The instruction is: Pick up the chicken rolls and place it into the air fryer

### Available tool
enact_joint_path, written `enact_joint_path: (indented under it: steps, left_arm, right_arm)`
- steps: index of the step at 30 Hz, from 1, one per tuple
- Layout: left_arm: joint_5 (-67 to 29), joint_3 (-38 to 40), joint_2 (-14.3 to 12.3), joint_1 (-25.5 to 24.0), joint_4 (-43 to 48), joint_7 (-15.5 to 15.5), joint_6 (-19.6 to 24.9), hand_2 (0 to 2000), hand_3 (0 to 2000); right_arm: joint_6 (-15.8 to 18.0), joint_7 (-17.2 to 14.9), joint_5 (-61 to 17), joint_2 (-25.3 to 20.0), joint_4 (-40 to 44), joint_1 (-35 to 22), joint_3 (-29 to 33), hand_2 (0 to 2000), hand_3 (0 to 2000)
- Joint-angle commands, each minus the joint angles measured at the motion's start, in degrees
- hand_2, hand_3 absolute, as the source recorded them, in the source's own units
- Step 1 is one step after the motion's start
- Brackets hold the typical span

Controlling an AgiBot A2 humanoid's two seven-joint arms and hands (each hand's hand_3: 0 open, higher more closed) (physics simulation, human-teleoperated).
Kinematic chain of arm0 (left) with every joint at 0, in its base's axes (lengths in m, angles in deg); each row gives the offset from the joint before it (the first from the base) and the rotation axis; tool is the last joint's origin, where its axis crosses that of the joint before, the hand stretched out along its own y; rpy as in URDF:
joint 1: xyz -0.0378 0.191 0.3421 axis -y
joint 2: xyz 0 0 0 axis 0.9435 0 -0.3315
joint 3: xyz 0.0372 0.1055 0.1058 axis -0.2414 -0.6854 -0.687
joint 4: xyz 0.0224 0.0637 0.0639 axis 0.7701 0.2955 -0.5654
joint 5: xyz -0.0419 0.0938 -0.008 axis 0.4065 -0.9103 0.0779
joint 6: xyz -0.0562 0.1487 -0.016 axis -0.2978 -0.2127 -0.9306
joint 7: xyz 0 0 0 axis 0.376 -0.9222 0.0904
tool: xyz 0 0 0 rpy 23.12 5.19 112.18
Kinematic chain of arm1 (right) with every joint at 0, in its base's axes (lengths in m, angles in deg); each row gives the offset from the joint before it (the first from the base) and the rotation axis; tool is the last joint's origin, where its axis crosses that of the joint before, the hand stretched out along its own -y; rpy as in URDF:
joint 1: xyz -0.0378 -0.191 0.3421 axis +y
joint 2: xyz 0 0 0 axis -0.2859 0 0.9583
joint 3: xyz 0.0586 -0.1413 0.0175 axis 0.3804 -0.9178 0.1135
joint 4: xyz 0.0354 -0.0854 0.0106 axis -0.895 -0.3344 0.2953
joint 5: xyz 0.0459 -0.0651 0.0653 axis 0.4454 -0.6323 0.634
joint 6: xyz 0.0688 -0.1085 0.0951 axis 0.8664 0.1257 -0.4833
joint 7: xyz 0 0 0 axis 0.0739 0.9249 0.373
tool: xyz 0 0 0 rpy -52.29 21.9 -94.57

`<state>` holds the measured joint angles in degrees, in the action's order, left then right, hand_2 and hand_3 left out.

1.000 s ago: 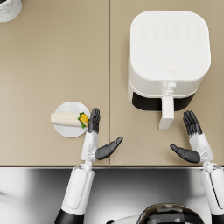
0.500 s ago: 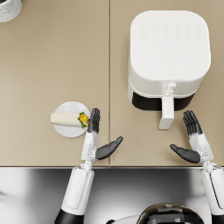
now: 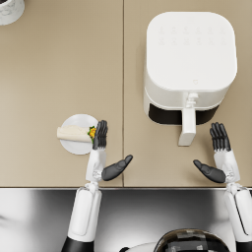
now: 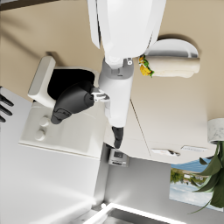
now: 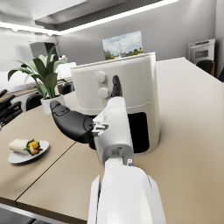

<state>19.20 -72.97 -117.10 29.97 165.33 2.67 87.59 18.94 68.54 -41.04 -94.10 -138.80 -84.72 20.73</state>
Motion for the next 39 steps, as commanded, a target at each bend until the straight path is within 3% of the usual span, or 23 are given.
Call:
enact_joint_path:
  steps: [1,10,19,20,22,25,28,30,39]
  left_arm:
    - [0.0,4.4,-0.3,0.7,0.5,-0.1,0.1,0,0]
    - [-19.7,9.4,-1.3,0.6,1.2,-0.4,0.4,0,0]
    - [-24.1,14.7,-1.8,1.9,0.3,-0.4,0.4,0,0]
    - [-24.1,15.1,-1.8,2.3,0.0,-0.4,3.3,0,0]
    - [-24.2,16.0,-1.9,2.7,-0.1,-3.3,15.4,0,0]
    - [-24.3,17.0,-1.9,3.7,-0.8,-5.3,24.1,0,0]
    - [-24.3,17.7,-2.0,4.0,-0.9,-6.1,27.3,0,0]
    - [-24.3,17.8,-2.1,3.9,-1.0,-6.3,26.9,0,0]
    - [-47.4,16.8,-2.1,7.4,-6.9,-4.5,30.2,0,0]
  right_arm:
    - [-0.2,0.2,0.0,-0.4,-0.5,-0.4,0.9,0,0]
    - [-0.5,0.5,-18.4,-2.2,0.4,-1.1,0.3,0,0]
    - [-0.6,0.6,-21.6,-3.3,1.5,-0.6,-1.5,0,0]
    - [-0.6,0.6,-21.6,-3.5,1.6,-0.6,-1.7,0,0]
    - [-0.6,0.6,-21.7,-3.8,2.1,-0.6,-1.8,0,0]
    - [-0.6,0.6,-21.7,-4.1,2.4,-0.4,-1.8,0,0]
    - [-0.6,0.6,-21.7,-4.4,2.4,-0.3,-1.5,0,0]
    - [-0.6,0.6,-21.8,-4.8,2.6,-0.5,-1.5,0,0]
    - [-0.6,0.6,-21.7,-5.8,3.8,-0.2,-0.7,0,0]
